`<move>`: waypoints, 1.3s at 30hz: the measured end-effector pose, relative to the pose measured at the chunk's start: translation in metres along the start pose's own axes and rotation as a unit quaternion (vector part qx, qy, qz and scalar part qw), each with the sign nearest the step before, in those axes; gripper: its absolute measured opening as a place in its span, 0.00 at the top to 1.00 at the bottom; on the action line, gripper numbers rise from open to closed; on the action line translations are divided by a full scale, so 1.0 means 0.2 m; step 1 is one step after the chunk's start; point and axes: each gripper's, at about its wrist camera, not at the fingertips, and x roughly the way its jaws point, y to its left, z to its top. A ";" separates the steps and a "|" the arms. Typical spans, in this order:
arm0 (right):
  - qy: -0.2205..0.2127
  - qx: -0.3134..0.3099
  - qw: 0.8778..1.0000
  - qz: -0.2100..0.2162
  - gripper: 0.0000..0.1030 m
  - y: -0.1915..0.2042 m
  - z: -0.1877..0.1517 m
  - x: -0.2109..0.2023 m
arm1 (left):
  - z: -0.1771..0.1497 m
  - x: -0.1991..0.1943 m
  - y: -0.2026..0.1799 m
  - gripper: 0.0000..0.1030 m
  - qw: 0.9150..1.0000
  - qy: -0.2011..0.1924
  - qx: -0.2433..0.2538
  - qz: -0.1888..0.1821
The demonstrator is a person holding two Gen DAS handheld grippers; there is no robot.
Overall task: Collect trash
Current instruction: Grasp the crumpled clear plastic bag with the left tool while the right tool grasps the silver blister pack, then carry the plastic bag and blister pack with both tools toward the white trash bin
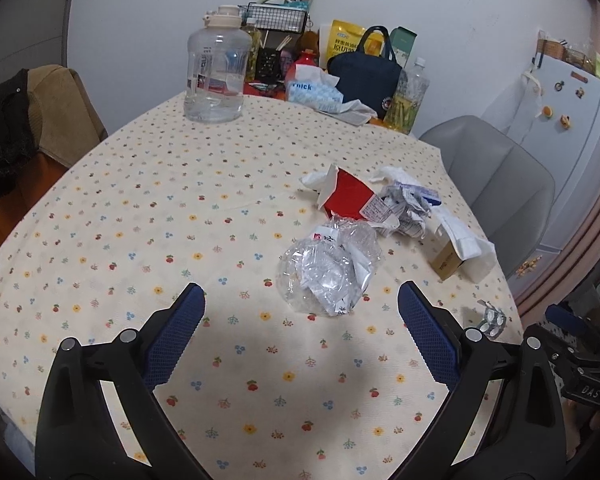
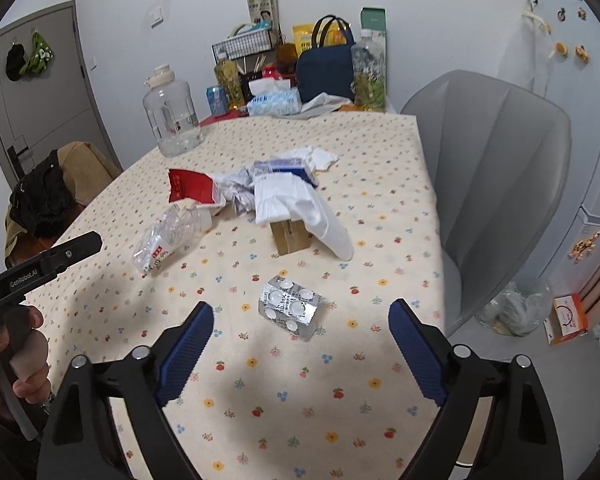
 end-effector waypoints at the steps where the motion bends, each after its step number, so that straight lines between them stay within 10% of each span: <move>1: 0.005 0.000 1.000 0.002 0.19 0.00 0.00 0.03 | 0.00 0.01 -0.01 0.07 1.000 0.002 0.001 -0.001; 11: 0.045 0.015 0.999 0.018 0.24 -0.01 0.02 0.26 | 0.06 0.16 -0.08 0.11 1.000 0.020 0.016 -0.008; 19: 0.072 0.025 0.996 0.040 0.65 -0.01 0.01 0.35 | 0.07 0.33 -0.12 0.11 0.998 0.049 0.033 0.006; 39: 0.049 0.057 0.996 0.050 0.65 -0.13 -0.02 0.19 | 0.07 0.46 -0.12 0.20 0.996 0.086 0.021 0.010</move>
